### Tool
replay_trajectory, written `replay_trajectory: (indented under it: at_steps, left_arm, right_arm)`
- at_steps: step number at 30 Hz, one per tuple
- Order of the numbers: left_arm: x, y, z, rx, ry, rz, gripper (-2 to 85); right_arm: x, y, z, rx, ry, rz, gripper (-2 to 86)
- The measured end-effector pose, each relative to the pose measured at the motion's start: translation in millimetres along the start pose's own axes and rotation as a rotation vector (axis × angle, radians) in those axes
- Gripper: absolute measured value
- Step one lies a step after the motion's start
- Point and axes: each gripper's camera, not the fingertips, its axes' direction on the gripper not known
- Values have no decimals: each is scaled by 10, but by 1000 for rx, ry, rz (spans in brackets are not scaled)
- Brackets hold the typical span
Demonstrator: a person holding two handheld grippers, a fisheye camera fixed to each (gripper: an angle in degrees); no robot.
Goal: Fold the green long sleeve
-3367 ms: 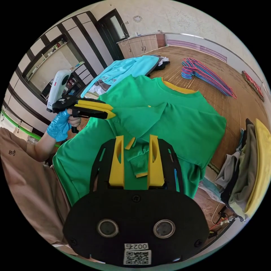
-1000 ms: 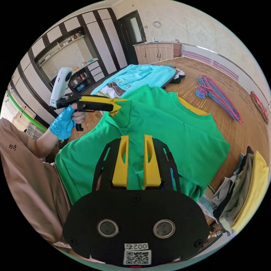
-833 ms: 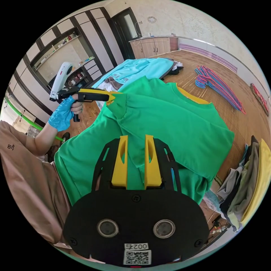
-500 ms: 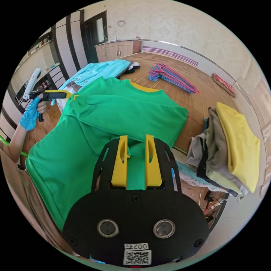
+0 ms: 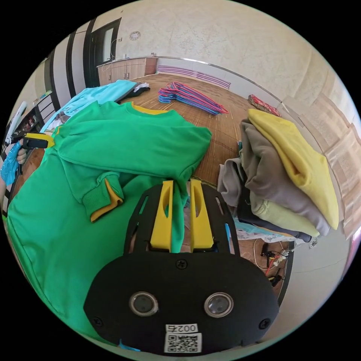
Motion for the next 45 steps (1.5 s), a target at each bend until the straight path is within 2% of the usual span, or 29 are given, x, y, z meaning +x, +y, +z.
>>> replay_trajectory:
  at_steps: [5,8,12,18,22,32,38,45]
  left_arm:
    - [62,-43,-17,-44,-63,-26,25]
    - [92,-55,-87,-25,8,-30,28]
    - [163,-170,-265,36,4,-25,30]
    - [530,-727,-381,146,51,140,28]
    - [1026,-1291,-183,202,92,313,28]
    - [2310,-2650,706,133,176,504,43]
    - [2671,-3111,1070,95,230,490,42]
    - [2890,-3411,1316,1,187,523,15]
  right_arm:
    - [-4,147,62,-14,26,6,38]
    - [-1,235,118,-28,19,10,38]
    - [12,273,87,0,11,-1,53]
    - [-2,325,106,13,26,-57,44]
    - [36,398,129,17,37,-12,32]
    - [174,373,144,57,-38,-24,42]
    - [274,364,201,74,-78,-11,28]
    - [360,272,200,111,-86,-13,15]
